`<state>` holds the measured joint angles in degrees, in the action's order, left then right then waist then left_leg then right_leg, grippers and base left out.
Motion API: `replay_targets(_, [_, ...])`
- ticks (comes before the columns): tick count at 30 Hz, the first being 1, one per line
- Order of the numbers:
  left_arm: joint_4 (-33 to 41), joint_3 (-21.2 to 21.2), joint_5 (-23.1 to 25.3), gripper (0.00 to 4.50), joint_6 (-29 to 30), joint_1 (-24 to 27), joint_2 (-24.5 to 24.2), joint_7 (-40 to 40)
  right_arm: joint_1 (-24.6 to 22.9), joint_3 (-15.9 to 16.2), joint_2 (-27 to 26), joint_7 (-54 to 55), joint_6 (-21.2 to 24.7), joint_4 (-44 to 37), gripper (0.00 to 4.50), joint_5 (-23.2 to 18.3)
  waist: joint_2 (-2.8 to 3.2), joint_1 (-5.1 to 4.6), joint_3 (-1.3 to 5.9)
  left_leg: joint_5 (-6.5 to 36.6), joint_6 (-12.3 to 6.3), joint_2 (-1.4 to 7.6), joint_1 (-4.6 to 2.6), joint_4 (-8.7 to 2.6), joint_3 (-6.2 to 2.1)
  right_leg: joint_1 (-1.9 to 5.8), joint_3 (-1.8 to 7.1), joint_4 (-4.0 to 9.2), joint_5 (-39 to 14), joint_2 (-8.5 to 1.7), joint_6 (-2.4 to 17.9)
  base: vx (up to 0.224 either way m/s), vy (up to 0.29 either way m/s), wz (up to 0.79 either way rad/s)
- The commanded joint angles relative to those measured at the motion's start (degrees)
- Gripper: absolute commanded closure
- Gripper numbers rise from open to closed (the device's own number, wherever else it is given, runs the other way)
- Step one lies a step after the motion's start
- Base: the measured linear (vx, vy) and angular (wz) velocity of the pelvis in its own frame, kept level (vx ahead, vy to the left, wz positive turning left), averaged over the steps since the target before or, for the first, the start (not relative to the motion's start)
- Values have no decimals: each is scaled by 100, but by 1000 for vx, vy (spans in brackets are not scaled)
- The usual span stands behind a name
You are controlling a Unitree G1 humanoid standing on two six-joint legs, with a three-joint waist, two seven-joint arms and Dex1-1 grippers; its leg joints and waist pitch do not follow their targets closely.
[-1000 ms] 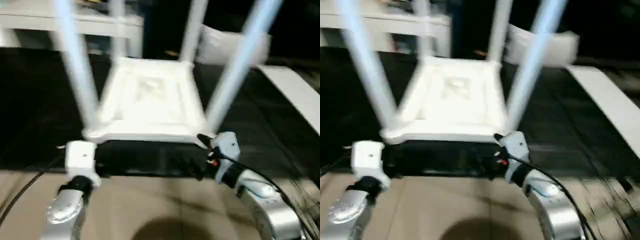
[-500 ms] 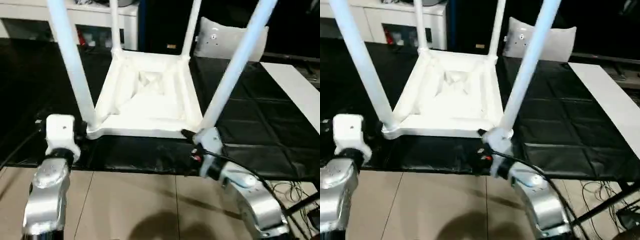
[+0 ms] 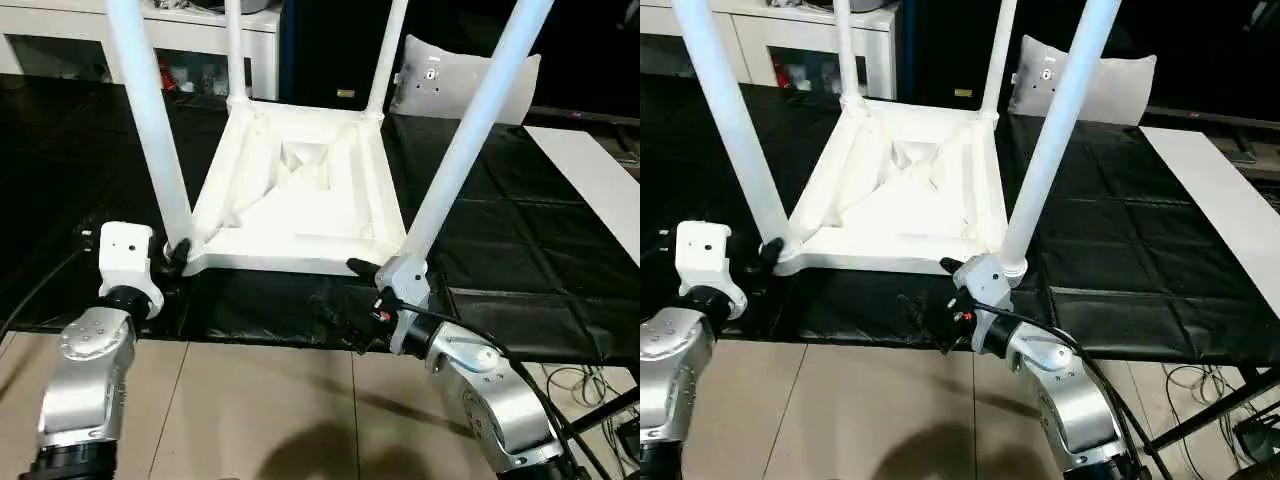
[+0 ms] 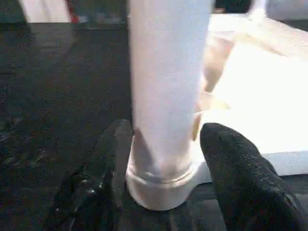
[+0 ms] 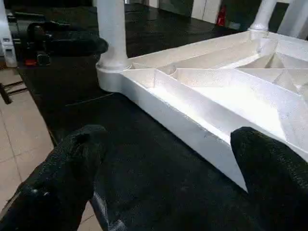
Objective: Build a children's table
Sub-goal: Flip table
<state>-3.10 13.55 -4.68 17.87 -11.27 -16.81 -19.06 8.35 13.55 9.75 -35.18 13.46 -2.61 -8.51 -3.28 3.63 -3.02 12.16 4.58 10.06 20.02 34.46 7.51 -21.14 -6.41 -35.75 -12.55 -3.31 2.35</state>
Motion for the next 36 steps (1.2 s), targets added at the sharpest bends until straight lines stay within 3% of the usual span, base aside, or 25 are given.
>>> replay_targets(1, [-177,-36,-32,156,-119,-187,-87,-137,70,-2,20,-52,-79,70,0,-56,117,10,277,1012,-187,363,22,-495,-82,244,466,499,-953,-593,774,0,0,0])
replay_targets(9, [-938,-72,-290,73,-355,-607,-342,-667,89,85,1,-103,-151,211,0,1,145,20,292,900,-149,377,12,-497,-79,256,476,459,-618,-612,890,0,0,0])
replay_targets(10, [-1000,-52,-334,125,-375,-642,-339,-694,93,96,4,-69,-165,223,0,37,146,17,292,903,-142,383,15,-499,-76,261,476,450,-599,-614,919,0,0,0])
replay_targets(11, [-1038,-40,-354,135,-368,-670,-340,-703,96,105,10,-36,-167,227,0,72,144,16,292,881,-139,380,17,-497,-70,261,477,451,-587,-613,927,0,0,0])
replay_targets(13, [-1102,-12,-351,126,-370,-713,-331,-655,94,104,3,-31,-191,229,0,63,146,17,290,903,-137,384,4,-496,-65,253,479,455,-579,-614,944,0,0,0])
replay_targets(15, [-1277,69,-325,161,-444,-823,-290,-481,75,99,-26,-75,-87,200,0,-37,142,27,284,968,-136,387,-2,-499,-61,248,479,463,-672,-614,949,0,0,0])
replay_targets(19, [-1511,29,-337,172,-659,-904,-288,-508,112,97,-107,-77,73,259,0,-113,126,40,279,1016,-126,396,12,-515,-67,260,487,475,-816,-628,896,0,0,0])
replay_targets(22, [-1648,25,-359,215,-716,-969,-273,-502,184,121,-150,-53,50,351,0,-80,144,44,294,913,-119,391,9,-505,-62,252,487,462,-693,-627,903,0,0,0])
replay_targets(25, [-1719,33,-378,210,-717,-1000,-266,-496,229,159,-168,-28,28,400,0,-43,159,44,294,892,-95,398,6,-507,-59,252,488,444,-549,-623,957,0,0,0])
replay_targets(28, [-1749,101,-440,237,-634,-1003,-224,-389,261,178,-212,-4,52,422,0,-40,165,60,287,971,-76,399,0,-512,-50,249,492,450,-657,-630,957,0,0,0])
replay_targets(29, [-1719,165,-501,241,-561,-985,-159,-275,271,177,-240,27,61,430,0,-25,126,58,281,998,-76,403,0,-514,-44,246,495,464,-733,-630,936,0,0,0])
replay_targets(30, [-1681,206,-545,241,-502,-967,-108,-202,272,173,-254,45,64,431,0,-20,142,67,285,983,-61,405,-2,-508,-42,246,498,444,-728,-638,954,0,0,0])
replay_targets(35, [-1161,611,-994,246,57,-733,628,713,260,61,-447,300,-210,606,0,-15,77,81,264,981,-89,408,19,-500,-13,232,513,491,-1083,-654,906,0,0,0])
replay_targets(36, [-1037,636,-1092,246,165,-655,791,822,241,47,-494,321,-202,609,0,-59,12,71,269,937,-119,394,32,-494,-7,241,509,501,-1130,-642,861,0,0,0])
